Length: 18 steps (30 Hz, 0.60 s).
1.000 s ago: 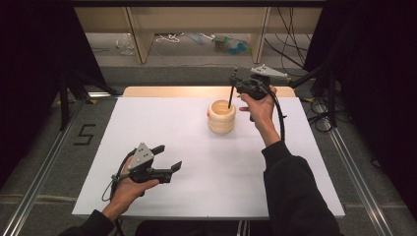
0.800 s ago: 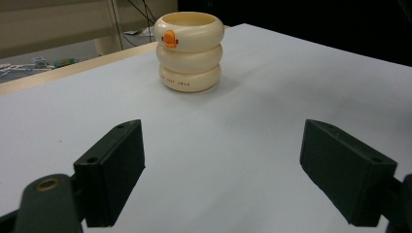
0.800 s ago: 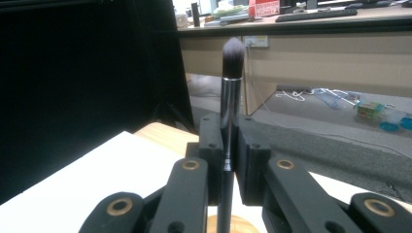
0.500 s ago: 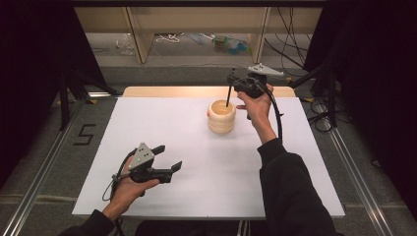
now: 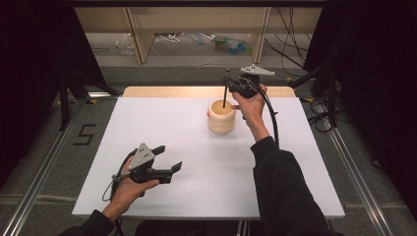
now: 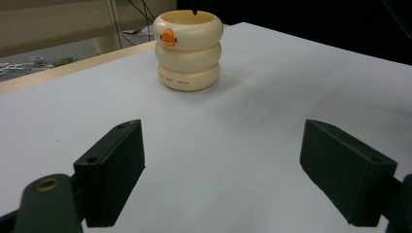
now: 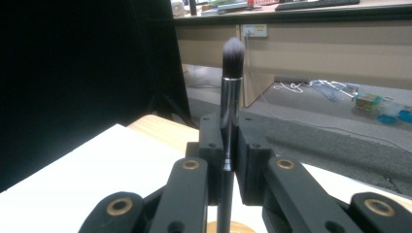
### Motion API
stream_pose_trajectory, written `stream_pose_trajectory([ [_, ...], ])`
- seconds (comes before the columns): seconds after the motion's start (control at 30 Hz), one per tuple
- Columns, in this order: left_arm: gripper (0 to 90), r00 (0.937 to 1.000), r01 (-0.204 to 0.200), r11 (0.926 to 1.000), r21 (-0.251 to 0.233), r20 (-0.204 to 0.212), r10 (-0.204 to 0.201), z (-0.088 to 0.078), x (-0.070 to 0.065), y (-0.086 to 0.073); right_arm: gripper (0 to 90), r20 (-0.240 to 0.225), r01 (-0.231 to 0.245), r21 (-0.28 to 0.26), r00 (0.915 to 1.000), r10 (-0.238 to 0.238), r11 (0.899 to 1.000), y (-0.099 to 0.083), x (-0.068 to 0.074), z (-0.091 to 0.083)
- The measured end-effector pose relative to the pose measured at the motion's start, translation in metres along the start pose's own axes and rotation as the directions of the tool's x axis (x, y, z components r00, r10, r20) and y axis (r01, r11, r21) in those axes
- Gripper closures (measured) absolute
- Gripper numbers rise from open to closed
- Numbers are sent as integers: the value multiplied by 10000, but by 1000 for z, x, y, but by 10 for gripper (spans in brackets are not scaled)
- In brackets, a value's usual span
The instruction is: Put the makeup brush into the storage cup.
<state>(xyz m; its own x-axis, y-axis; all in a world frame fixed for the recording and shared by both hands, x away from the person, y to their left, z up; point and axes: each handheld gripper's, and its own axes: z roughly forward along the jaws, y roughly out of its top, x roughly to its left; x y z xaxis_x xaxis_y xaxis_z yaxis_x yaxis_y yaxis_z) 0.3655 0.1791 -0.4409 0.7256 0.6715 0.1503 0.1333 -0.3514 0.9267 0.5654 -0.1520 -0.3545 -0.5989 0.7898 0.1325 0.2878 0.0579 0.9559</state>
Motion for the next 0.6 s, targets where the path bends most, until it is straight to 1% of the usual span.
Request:
stream_pose_trajectory([
  [0.03, 162, 10000, 18, 10000, 6, -25, -18, 0, 0, 0, 835, -15, 6, -45, 10000, -6, 10000, -2, 0, 2],
  [0.07, 162, 9999, -39, 10000, 26, -100, 39, 0, 1, 0, 834, 10, -27, 70, 10000, 27, 10000, -2, 0, 3],
  [0.1, 162, 9996, -183, 9998, 45, -227, 184, 0, 1, 0, 834, 7, 4, 40, 10000, -4, 10000, -3, 0, 4],
  [0.17, 162, 9997, -135, 9999, 60, -201, 136, -1, 0, 0, 834, -2, -91, 118, 10000, 91, 9999, -5, 1, 5],
  [0.2, 162, 9980, 618, 9981, 3, 144, -618, 1, -5, -1, 834, 27, -49, 165, 10000, 49, 9999, -6, 1, 6],
  [0.23, 162, 9889, 1483, 9887, -237, -85, -1486, 2, -10, -2, 834, 27, -49, 165, 10000, 49, 9999, -6, 1, 6],
  [0.27, 162, 9826, 1855, 9826, -120, 21, -1855, 1, -13, -3, 834, 16, 25, 329, 10000, -25, 9995, -8, 1, 9],
  [0.3, 162, 9826, 1855, 9826, -120, 21, -1855, 1, -13, -3, 834, -14, 56, 345, 10000, -55, 9994, -9, 1, 10],
  [0.33, 162, 9792, 2030, 9791, -125, 53, -2030, 1, -14, -3, 834, 5, 68, 421, 10000, -68, 9991, -10, 1, 10],
  [0.37, 162, 9783, 2073, 9782, -125, 41, -2073, 1, -14, -3, 834, 18, 42, 429, 10000, -43, 9991, -11, 1, 11],
  [0.47, 162, 9799, 1992, 9799, -68, 137, -1991, 1, -14, -3, 834, -47, -24, 497, 10000, 27, 9988, -13, 1, 13],
  [0.53, 162, 9755, 2198, 9755, -72, 150, -2197, 1, -15, -3, 834, -20, -2, 689, 10000, 3, 9976, -17, 2, 16],
  [0.57, 162, 9771, 2123, 9772, -79, 140, -2122, 1, -15, -3, 834, -51, -31, 659, 10000, 34, 9978, -19, 2, 17],
  [0.6, 162, 9764, 2155, 9765, -100, 142, -2153, 1, -15, -3, 833, -64, -115, 740, 9999, 120, 9972, -20, 2, 18],
])
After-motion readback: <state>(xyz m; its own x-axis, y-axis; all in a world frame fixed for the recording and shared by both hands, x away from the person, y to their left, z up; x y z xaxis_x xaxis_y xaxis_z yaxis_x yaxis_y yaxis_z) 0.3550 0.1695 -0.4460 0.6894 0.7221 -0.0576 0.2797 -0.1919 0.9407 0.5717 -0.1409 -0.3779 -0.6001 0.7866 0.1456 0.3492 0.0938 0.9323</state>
